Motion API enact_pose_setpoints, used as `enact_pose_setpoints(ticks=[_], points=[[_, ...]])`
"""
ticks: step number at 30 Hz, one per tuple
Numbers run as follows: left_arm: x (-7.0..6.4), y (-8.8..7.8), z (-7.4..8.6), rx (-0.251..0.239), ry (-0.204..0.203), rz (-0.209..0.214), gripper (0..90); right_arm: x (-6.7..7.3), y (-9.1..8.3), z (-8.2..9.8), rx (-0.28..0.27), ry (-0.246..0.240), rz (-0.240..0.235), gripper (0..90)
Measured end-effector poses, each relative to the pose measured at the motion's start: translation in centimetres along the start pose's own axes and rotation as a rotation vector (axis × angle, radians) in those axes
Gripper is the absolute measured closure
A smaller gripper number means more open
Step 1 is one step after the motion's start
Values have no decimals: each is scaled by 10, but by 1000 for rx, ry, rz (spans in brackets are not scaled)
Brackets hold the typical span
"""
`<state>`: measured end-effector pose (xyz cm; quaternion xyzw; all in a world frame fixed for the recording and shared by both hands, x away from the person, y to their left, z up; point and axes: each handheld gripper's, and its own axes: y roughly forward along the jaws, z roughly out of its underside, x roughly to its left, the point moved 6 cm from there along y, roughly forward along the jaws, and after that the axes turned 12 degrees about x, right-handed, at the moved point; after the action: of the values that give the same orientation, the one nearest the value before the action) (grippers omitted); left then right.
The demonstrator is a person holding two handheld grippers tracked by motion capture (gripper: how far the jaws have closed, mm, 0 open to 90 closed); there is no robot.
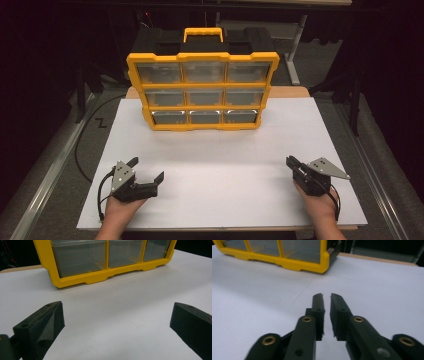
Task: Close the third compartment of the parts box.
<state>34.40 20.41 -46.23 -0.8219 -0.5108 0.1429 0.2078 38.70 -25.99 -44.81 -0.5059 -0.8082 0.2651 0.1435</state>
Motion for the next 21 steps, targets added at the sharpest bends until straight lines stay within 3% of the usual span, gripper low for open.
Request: enact_pose_setpoints(ticks=[6,11,14,17,21], points=[[0,1,1,8,3,3,3,-1,8,4,41,29,-101,480],[0,0,1,6,6,4,3,0,5,1,11,39,-69,175],[1,-1,0,2,2,4,3,0,-1,-5,-26,78,-42,9],[1,-2,0,-2,-3,4,3,2,-9,-9,-72,118,-37,9],[1,-2,0,-4,-4,5,3,9,-10,-6,-75,72,-39,9]])
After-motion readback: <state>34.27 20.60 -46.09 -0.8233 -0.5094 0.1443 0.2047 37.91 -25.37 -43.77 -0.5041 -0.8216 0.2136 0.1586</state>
